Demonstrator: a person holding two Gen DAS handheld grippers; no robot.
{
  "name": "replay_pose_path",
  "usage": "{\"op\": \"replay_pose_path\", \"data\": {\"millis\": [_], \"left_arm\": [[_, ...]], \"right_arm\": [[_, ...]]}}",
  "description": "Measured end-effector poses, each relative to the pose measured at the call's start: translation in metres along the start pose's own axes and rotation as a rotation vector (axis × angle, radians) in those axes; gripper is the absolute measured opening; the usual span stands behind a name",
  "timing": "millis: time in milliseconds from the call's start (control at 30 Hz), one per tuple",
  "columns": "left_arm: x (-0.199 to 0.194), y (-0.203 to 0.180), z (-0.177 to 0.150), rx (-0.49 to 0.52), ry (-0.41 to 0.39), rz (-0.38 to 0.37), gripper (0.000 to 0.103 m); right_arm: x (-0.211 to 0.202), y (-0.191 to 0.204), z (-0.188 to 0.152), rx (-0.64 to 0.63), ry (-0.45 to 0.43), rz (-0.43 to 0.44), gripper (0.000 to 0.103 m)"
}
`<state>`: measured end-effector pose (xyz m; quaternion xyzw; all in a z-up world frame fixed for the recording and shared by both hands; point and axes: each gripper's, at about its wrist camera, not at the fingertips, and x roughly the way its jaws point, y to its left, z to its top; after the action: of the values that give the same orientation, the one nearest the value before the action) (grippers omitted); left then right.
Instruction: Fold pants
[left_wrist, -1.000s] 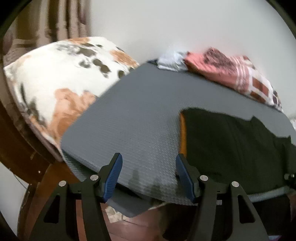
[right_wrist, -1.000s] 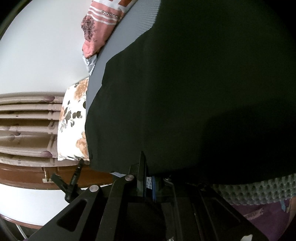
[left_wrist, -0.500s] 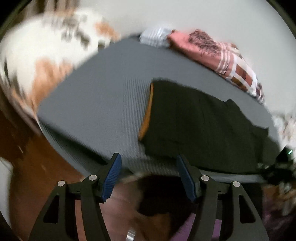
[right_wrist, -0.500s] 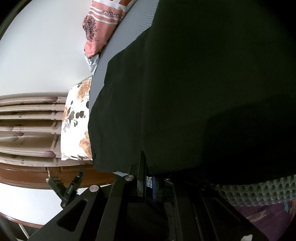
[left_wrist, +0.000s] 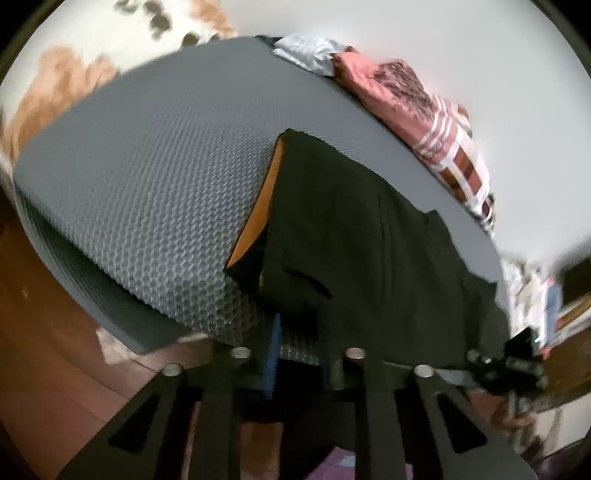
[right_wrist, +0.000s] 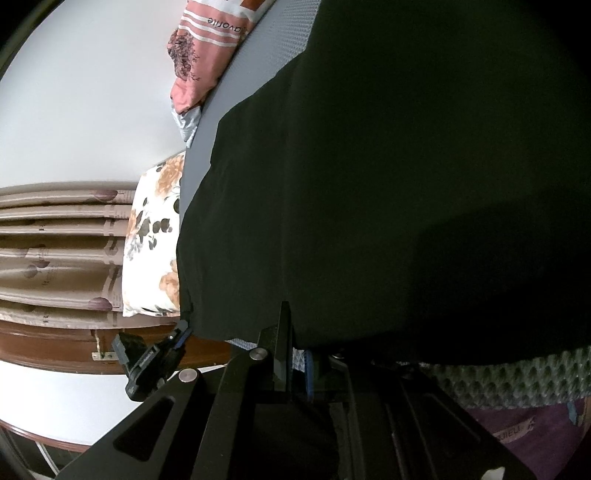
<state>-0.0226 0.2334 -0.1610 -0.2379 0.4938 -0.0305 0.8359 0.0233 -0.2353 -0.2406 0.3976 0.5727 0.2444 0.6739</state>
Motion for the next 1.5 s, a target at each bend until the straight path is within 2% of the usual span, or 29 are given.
{"op": "replay_pose_path", "data": {"millis": [67,200,333,400,467,500,533,633,667,700,733,800,833,867,933,1000,1033,1067,1100,1200,1267,1433,1500], "left_arm": [[-0.002,-0.015,0.008,0.057,-0.035,0.053,0.011],[-0.005,-0.027,0.031,0.107,-0.101,0.061,0.01],[0.017,0.0,0.019,0.049,-0.024,0.094,0.01],[0.015,0.011,0.014,0.037,-0.051,0.052,0.011],[0.013,0.007,0.013,0.07,-0.068,0.071,0.016],[0.011,0.002,0.014,0.098,-0.074,0.107,0.021],[0.008,-0.001,0.015,0.11,-0.077,0.141,0.032],[-0.018,-0.025,0.019,0.142,-0.185,0.437,0.042],[-0.029,-0.036,0.022,0.149,-0.241,0.527,0.051],[-0.038,-0.047,0.025,0.146,-0.284,0.552,0.063],[-0.046,-0.057,0.026,0.15,-0.323,0.506,0.066],[-0.05,-0.079,0.028,0.188,-0.369,0.311,0.07],[-0.04,-0.094,0.029,0.221,-0.351,0.228,0.071],[-0.021,-0.107,0.03,0.269,-0.3,0.207,0.071],[0.028,-0.12,0.026,0.355,-0.154,0.255,0.069],[0.067,-0.109,0.021,0.319,-0.007,0.257,0.061],[0.076,-0.101,0.019,0.278,0.012,0.247,0.061],[0.069,-0.102,0.016,0.288,-0.051,0.25,0.061],[0.072,-0.104,0.015,0.315,-0.036,0.281,0.061],[0.07,-0.106,0.017,0.306,-0.041,0.281,0.061],[0.071,-0.107,0.02,0.309,-0.037,0.286,0.061],[0.076,-0.111,0.022,0.309,-0.04,0.289,0.061],[0.077,-0.106,0.02,0.299,-0.04,0.285,0.061]], "right_arm": [[0.0,-0.001,0.001,0.001,0.001,-0.001,0.008],[0.001,0.001,0.001,-0.015,0.0,0.006,0.008],[0.006,0.001,0.001,-0.015,0.01,0.011,0.008],[0.006,-0.002,0.002,-0.004,0.013,0.021,0.007],[0.007,-0.004,0.003,0.0,0.017,0.029,0.007],[0.007,-0.004,0.003,-0.001,0.019,0.031,0.007],[0.007,-0.004,0.003,-0.004,0.022,0.032,0.007],[0.008,-0.005,0.003,0.001,0.026,0.041,0.007],[0.008,-0.006,0.003,0.006,0.026,0.046,0.007],[0.008,-0.007,0.003,0.009,0.025,0.05,0.007],[0.008,-0.007,0.003,0.012,0.024,0.055,0.007],[0.008,-0.009,0.002,0.019,0.024,0.066,0.007],[0.009,-0.01,0.002,0.025,0.025,0.073,0.007],[0.009,-0.011,0.003,0.03,0.026,0.078,0.007],[0.008,-0.013,0.003,0.044,0.028,0.095,0.009],[0.002,-0.015,0.004,0.053,0.02,0.107,0.01],[-0.002,-0.017,0.005,0.06,0.011,0.117,0.012],[-0.011,-0.022,0.008,0.071,-0.007,0.139,0.013],[-0.019,-0.027,0.011,0.08,-0.025,0.154,0.016],[-0.057,-0.049,0.027,0.106,-0.147,0.149,0.017],[-0.084,-0.072,0.041,0.163,-0.224,0.176,0.017],[-0.184,-0.145,0.07,0.265,-0.531,0.13,0.013],[-0.215,-0.168,0.075,0.304,-0.61,0.131,0.014]]}}
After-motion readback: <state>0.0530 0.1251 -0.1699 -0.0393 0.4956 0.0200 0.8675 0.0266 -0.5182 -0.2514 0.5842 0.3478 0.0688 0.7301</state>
